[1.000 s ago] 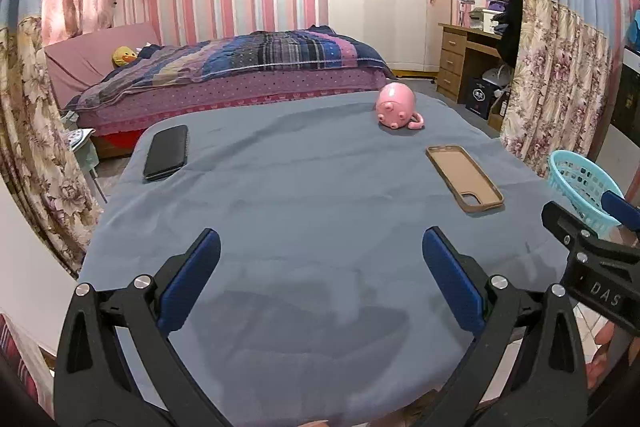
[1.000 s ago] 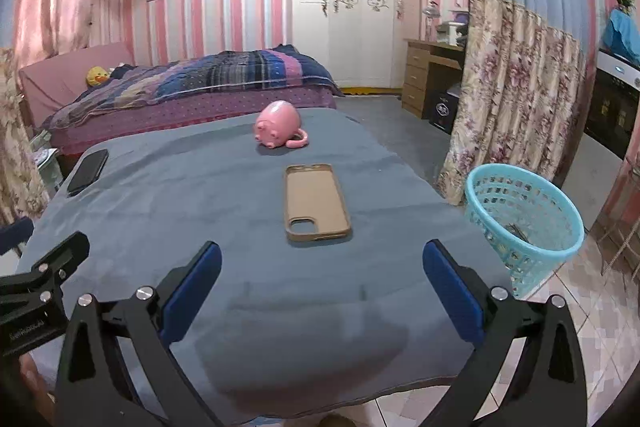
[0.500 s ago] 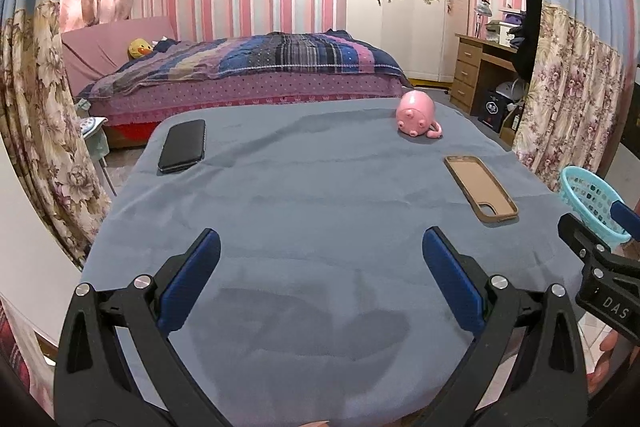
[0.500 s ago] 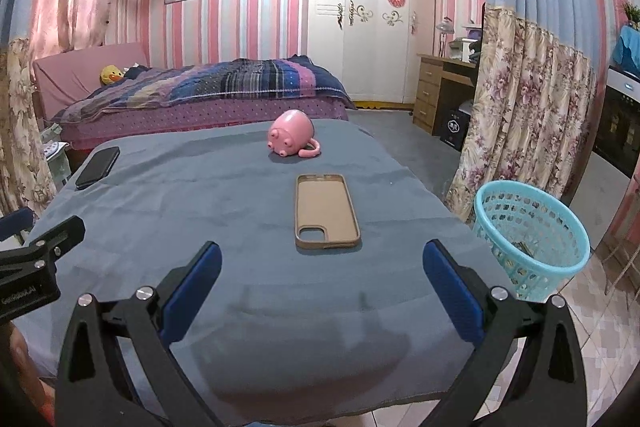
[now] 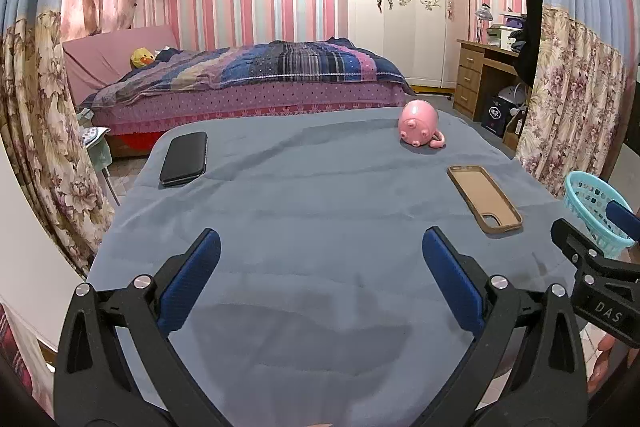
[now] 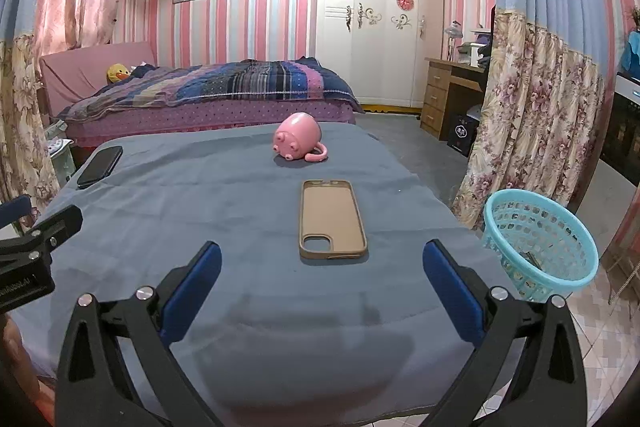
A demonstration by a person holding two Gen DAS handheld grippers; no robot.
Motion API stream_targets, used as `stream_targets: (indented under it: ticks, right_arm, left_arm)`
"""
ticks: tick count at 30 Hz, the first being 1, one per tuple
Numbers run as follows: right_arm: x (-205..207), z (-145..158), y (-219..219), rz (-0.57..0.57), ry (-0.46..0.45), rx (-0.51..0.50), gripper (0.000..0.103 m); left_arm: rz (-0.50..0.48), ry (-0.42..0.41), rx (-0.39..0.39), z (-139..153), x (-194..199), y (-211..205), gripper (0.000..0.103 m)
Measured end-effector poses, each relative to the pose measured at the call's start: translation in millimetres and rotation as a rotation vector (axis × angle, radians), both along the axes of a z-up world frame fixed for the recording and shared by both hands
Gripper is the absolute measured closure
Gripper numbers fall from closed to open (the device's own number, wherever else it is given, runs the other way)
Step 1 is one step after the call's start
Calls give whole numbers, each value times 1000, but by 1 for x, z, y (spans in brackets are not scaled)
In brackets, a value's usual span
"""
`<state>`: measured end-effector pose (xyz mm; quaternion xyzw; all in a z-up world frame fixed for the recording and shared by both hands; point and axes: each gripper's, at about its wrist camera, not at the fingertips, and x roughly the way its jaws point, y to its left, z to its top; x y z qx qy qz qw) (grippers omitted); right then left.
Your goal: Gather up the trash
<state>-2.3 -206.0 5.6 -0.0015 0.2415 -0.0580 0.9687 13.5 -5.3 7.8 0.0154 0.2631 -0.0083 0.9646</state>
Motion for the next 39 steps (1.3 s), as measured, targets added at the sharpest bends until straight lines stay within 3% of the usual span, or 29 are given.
stream_targets:
  ticks: [39]
  right_arm:
    - [0,0,6,30,-15,1,5]
  left_arm:
    - [17,-3,24,1,0,-1,5]
